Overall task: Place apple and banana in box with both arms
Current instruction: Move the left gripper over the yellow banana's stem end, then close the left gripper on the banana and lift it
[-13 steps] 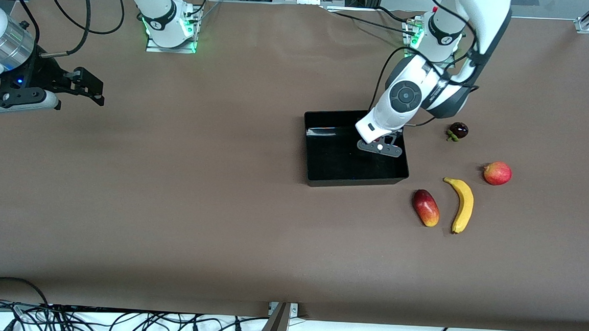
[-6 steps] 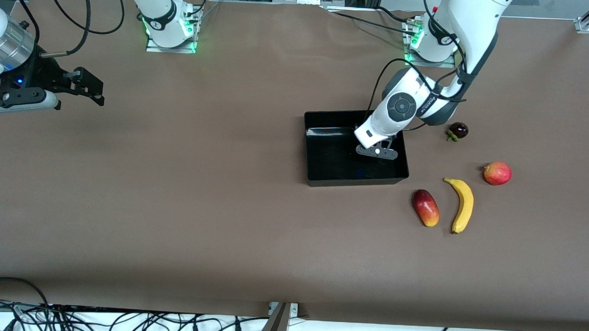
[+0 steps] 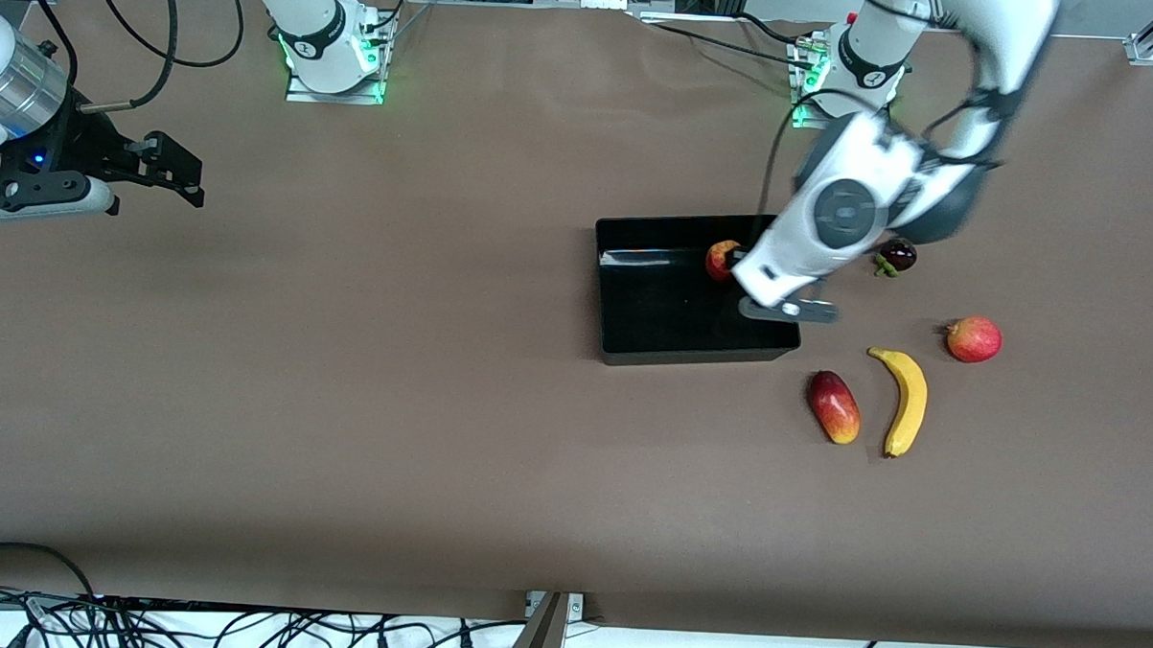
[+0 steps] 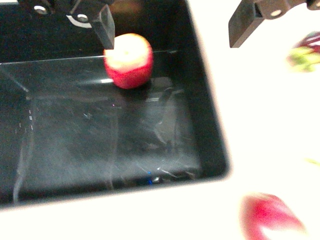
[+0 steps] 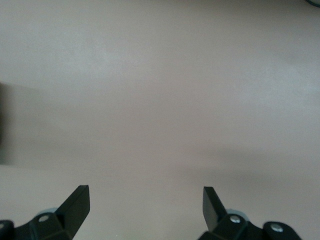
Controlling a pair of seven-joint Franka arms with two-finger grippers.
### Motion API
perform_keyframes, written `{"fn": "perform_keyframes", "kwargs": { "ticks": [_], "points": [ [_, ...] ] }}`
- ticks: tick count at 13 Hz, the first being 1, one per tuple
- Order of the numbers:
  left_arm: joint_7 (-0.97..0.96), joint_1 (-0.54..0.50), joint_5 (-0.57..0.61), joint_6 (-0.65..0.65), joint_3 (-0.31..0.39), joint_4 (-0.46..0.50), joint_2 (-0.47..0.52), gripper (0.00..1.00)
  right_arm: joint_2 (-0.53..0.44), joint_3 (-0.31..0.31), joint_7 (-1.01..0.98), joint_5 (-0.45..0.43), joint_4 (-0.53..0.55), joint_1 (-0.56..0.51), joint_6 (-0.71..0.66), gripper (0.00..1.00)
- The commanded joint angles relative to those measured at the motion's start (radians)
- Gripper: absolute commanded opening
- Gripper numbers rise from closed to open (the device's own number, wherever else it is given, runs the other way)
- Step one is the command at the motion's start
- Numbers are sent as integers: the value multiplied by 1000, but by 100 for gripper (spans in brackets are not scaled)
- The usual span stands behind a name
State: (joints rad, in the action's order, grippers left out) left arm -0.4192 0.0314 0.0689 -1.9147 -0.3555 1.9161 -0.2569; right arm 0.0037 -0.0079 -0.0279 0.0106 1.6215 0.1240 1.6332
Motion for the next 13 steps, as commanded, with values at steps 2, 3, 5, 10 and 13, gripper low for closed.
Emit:
{"fn": "perform_keyframes", "kwargs": {
  "ticks": [2,3,5,10,13],
  "points": [
    [184,-172,208,40,-5,-173,-138,100,4,-1,-3,-4,-17,3,-7,100],
    [257,-220,215,26,-5,-221,-194,100,4,-1,-3,-4,-17,3,-7,100],
    [379,-307,239,-80,-3,-275,-295,100,4,-1,-3,-4,-17,3,-6,100],
    [503,-386,302,-357,-3,-260,-456,90,4,-1,-3,-3,-17,3,-7,100],
    [600,-430,304,-395,-3,-256,-498,15,4,-1,-3,-1,-17,2,-9,100]
  ]
}}
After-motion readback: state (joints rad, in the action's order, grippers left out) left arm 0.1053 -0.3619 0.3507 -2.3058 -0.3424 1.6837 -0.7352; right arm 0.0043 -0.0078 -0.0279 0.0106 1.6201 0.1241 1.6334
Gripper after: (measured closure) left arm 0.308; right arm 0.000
